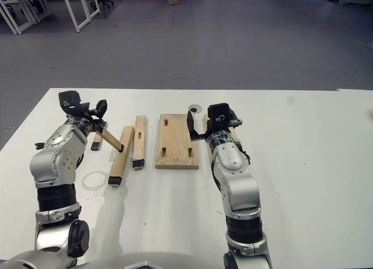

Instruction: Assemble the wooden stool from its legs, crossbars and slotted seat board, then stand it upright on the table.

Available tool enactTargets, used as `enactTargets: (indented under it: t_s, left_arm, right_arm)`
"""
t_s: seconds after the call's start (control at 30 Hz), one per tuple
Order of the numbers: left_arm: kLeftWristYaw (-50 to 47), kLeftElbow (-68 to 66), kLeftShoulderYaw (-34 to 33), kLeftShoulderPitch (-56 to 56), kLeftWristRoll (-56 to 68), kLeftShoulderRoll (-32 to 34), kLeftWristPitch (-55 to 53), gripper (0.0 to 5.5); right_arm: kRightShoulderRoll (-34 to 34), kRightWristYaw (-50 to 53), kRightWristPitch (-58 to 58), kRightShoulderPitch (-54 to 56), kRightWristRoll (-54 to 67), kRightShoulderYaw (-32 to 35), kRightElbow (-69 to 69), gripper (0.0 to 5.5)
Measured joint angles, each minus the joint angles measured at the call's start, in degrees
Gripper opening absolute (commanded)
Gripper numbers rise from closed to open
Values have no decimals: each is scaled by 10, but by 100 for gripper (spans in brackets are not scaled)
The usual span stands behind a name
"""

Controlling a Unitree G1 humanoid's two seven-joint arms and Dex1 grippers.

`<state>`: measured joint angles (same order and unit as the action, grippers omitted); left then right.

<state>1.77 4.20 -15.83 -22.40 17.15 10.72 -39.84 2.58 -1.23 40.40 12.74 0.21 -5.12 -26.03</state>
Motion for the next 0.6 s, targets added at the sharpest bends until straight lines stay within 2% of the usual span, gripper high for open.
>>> enactTargets:
  t_s: [0.13,0.2,0.27,0.33,0.43,0.6]
  left_arm:
    - [-10,8,-11,-37,15,-1,-12,304]
    - [-12,46,-27,-114,43,5,-24,304]
    - [-16,97,-47,-196,75,25,-38,331]
    - [-19,149,-51,-219,89,51,-63,370]
    - [-19,241,-20,-108,84,70,-114,419]
    - [-34,425,66,215,38,71,-156,496]
  right_arm:
    - [-4,2,6,-8,0,0,-7,550]
    - [-6,4,8,-11,0,-1,-8,550]
    - [-7,5,9,-13,0,-1,-11,550]
    - [-7,6,9,-19,0,0,-12,550]
    - [-6,8,9,-25,-1,1,-19,550]
    - [-8,20,10,-46,-3,5,-32,550]
